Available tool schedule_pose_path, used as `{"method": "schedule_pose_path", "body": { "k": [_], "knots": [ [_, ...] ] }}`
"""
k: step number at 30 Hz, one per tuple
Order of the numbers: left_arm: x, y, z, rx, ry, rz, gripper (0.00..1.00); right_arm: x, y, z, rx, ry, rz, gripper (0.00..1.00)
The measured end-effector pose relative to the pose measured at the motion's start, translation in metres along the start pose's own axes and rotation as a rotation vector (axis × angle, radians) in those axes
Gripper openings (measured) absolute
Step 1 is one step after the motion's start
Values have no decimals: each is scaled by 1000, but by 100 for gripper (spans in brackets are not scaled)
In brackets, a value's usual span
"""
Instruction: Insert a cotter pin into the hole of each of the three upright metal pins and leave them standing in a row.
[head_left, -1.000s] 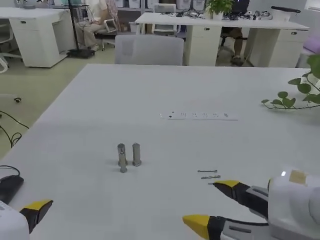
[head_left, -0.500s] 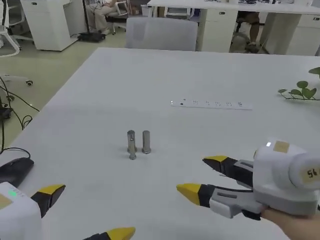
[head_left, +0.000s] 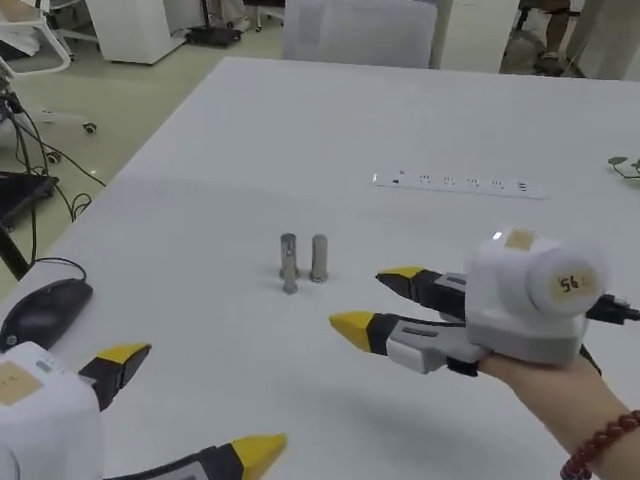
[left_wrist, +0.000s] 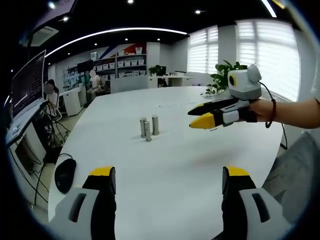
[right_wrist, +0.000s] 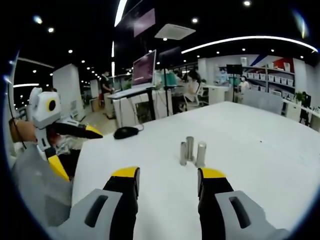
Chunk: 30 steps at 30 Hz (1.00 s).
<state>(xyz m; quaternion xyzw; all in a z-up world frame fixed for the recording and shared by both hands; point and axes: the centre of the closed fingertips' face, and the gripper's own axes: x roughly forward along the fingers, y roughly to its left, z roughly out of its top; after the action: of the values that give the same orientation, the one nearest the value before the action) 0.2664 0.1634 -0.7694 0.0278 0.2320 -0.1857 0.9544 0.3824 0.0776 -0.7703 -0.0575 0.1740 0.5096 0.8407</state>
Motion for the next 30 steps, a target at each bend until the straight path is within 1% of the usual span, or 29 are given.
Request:
{"method": "schedule_pose_path", "body": {
  "k": [6,12,14,18,20,23,28,30],
  "knots": [
    [4,0,1,1,-23,-5,87,25,-3,4,11,-27,24,43],
    [6,1,3,0,-42,-11,85,47,-9,7,24,-59,37,40],
    [7,2,2,-2,-42,-10,84,55,-11,7,26,-65,41,38],
    [9,2,0,4,-37,-12,83,68,-15,7,62,-91,43,34],
    [9,2,0,2,-39,-11,83,75,-19,6,71,-96,38,34],
    [10,3,1,-4,-46,-10,82,84,-23,2,106,-95,38,34],
    [13,3,3,-1,-55,-16,80,97,-25,-2,100,-86,42,31],
    [15,2,4,-5,-66,-21,80,102,-25,-3,97,-87,44,29]
  ]
}}
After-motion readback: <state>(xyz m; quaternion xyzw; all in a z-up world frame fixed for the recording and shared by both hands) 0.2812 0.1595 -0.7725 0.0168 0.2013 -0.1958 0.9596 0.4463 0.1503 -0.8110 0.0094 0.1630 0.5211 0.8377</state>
